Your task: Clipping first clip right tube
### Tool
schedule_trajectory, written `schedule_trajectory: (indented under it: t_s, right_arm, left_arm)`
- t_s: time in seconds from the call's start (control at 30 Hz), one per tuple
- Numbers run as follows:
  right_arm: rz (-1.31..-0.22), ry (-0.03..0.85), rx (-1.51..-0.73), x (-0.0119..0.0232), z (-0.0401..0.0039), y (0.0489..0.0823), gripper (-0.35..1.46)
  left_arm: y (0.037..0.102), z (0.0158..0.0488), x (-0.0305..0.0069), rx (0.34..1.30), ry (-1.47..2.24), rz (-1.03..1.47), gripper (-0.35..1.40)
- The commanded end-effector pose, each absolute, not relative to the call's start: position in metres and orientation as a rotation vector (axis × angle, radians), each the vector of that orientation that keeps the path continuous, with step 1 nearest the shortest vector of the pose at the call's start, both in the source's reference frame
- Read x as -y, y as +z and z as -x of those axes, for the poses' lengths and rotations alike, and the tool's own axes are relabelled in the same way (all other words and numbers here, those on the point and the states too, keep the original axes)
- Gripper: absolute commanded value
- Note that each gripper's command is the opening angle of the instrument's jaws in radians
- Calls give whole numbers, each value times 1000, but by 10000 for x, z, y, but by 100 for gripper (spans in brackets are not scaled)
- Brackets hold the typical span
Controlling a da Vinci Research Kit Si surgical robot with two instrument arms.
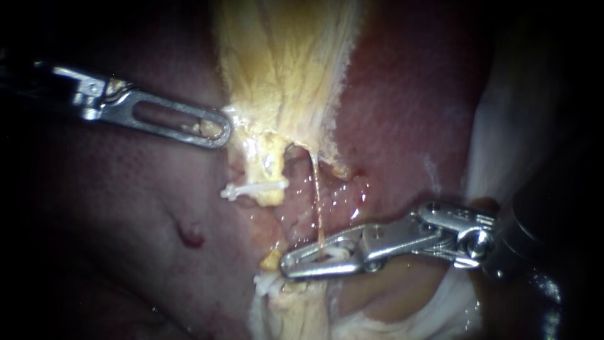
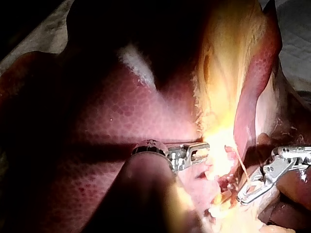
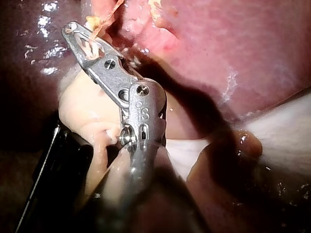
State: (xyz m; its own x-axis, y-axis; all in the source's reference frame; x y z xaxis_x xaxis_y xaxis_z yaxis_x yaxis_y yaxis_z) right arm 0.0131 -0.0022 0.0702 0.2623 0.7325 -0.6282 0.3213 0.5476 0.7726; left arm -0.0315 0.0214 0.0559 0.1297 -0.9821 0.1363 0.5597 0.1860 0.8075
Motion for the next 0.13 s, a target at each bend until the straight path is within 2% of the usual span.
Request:
schedule_trajectory:
  t_s: [0.03,0.13]
  right_arm:
    - [-1016,357,-1330,22,-131,702,-35]
    - [-1016,357,-1330,21,-131,703,-35]
  left_arm:
    - [559,315,-214,777,-1255,-681,-35]
    - [559,315,-214,777,-1256,-681,-35]
